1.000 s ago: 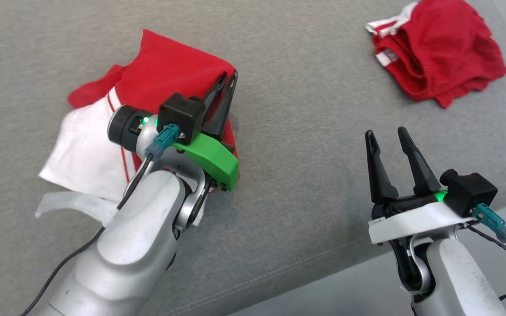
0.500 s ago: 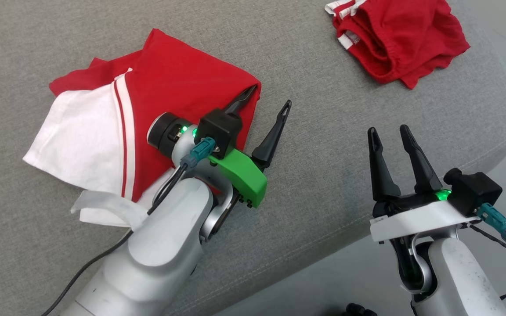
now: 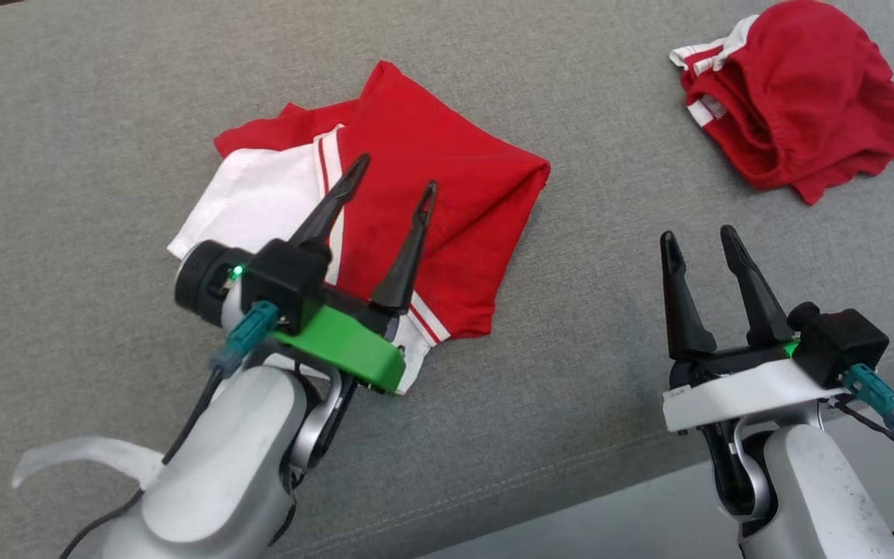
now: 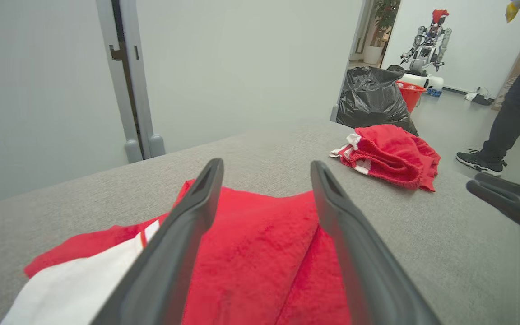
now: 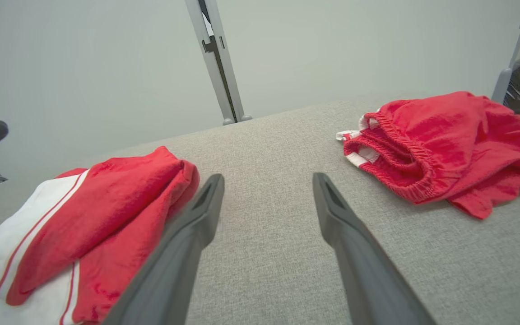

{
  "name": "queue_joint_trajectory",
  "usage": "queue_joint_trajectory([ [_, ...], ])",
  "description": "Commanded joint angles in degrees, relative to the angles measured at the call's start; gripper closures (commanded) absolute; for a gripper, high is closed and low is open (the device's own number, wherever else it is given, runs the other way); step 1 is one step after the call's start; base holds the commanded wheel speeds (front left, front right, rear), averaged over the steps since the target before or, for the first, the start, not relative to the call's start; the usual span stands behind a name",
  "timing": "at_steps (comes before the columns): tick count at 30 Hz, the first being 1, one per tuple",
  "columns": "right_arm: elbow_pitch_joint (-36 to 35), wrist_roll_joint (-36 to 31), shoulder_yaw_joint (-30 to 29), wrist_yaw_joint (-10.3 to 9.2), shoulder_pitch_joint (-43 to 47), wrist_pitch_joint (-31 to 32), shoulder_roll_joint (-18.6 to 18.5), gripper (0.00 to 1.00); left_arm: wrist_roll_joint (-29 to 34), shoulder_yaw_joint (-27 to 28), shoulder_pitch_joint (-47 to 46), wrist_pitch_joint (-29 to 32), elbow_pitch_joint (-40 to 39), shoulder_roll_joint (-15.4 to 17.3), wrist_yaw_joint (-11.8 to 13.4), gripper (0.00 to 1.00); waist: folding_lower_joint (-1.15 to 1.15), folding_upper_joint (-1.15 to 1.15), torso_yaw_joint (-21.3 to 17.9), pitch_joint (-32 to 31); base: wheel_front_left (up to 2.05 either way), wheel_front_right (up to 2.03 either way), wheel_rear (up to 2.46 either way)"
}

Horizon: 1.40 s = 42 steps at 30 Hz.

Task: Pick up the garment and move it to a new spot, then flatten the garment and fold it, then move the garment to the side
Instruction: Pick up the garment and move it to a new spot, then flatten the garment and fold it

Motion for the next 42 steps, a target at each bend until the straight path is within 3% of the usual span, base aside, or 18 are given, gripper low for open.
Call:
queue_joint_trajectory([
  [1,0.22,-1.11,-0.31,-0.06,0.56,-0.16,-0.19,0.0,-1.29,1.86,2.31,-0.68,-1.61,1.17,1.86,0.0,0.0,0.0,3.39,-2.79,0.0,0.0,0.0],
  [2,0.22,-1.11,-0.31,-0.06,0.56,-0.16,-0.19,0.0,-1.29,1.86,2.31,-0.68,-1.61,1.17,1.86,0.0,0.0,0.0,3.39,-2.79,0.0,0.0,0.0],
  [9,0.87,-4.29,-0.66,-0.06,1.13,-0.14,-0.19,0.0,-4.29,10.75,9.39,-3.2,-6.13,5.61,8.01,0.0,0.0,0.0,6.5,-5.45,0.0,0.0,0.0],
  [13,1.54,-5.7,-0.35,-0.06,1.49,-0.14,-0.19,0.0,-5.05,15.49,13.71,-4.16,-7.47,7.92,9.74,0.0,0.0,0.0,7.93,-7.09,0.0,0.0,0.0],
  [22,3.57,-7.4,0.43,-0.06,3.62,-0.14,-1.3,0.0,-4.87,20.47,22.15,-4.59,-6.99,11.03,7.91,0.0,0.0,0.0,10.11,-11.45,0.0,0.0,0.0],
  [42,3.12,-8.69,0.07,-0.06,9.5,0.55,-0.79,0.0,-2.53,24.08,32.82,-4.59,-7.68,8.95,8.02,0.0,0.0,0.0,10.29,-18.53,0.0,0.0,0.0],
])
